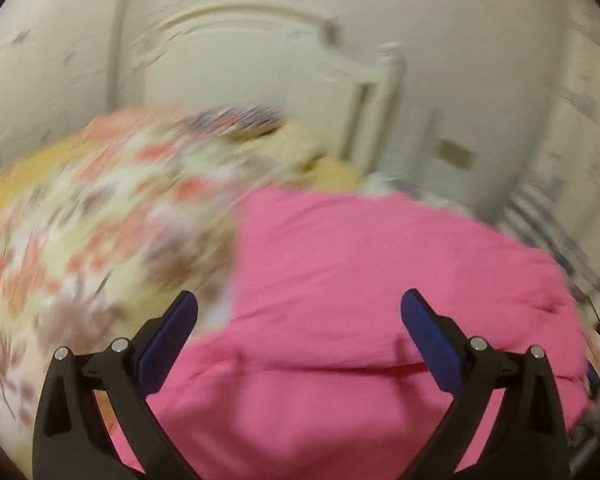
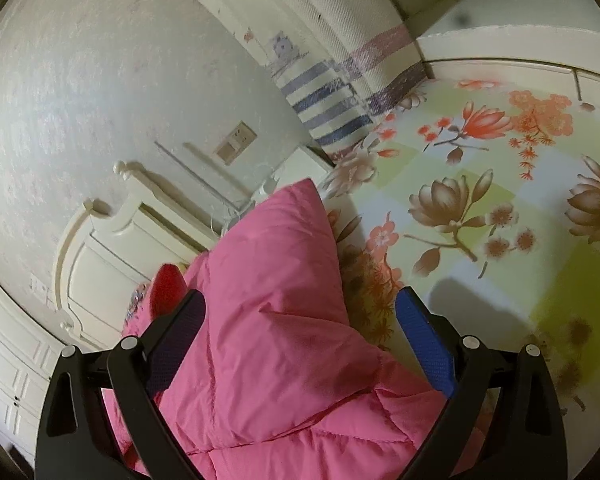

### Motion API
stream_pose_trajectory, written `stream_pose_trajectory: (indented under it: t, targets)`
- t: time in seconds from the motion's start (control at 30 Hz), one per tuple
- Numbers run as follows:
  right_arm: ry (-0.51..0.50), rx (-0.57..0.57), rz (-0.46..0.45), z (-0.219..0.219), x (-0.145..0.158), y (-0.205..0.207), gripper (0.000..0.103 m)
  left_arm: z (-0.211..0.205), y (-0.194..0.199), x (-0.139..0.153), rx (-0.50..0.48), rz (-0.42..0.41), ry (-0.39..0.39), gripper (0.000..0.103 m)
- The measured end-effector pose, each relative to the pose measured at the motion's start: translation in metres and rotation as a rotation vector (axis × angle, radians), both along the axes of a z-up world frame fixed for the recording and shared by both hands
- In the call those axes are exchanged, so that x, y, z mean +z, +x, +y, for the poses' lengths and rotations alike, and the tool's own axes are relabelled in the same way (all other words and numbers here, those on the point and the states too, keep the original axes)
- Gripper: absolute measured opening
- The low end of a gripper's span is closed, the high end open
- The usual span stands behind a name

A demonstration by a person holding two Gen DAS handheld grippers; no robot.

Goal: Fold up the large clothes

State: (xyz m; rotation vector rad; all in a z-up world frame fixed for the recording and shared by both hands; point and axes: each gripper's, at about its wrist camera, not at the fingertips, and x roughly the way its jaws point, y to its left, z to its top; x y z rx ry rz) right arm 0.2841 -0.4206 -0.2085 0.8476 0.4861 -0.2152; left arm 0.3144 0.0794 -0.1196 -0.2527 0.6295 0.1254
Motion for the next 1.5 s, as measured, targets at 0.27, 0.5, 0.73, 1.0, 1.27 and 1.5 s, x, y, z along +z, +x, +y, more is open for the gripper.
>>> stream_pose_trajectory:
  t: [0.27, 0.5, 0.73, 1.0, 1.27, 1.5]
  targets:
    - [0.003, 0.059, -0.021, 0.011, 0.014, -0.005, 0.092, 0.038, -0.006, -0.021, 0.092, -0.003, -0.144, 0.1]
    - [-0.108, 0.297, -0.034, 0.067, 0.051, 0.024, 0.092, 0.039, -0.009, -0.025, 0.111, -0.019, -0.176, 0.101]
    - [-0.103, 0.411, 0.099, 0.113, 0.045, 0.098, 0.092, 0.044, -0.003, -0.031, 0.118, -0.004, -0.199, 0.101]
    - [-0.286, 0.466, 0.106, 0.153, 0.052, 0.117, 0.032, 0.035, 0.003, -0.034, 0.091, 0.022, -0.163, 0.101]
    - [-0.357, 0.416, 0.02, 0.143, 0.089, 0.068, 0.029, 0.033, 0.005, -0.036, 0.085, 0.027, -0.15, 0.101]
    - [-0.188, 0.393, 0.185, 0.114, 0.034, 0.07, 0.045, 0.031, 0.01, -0.039, 0.075, 0.061, -0.146, 0.101]
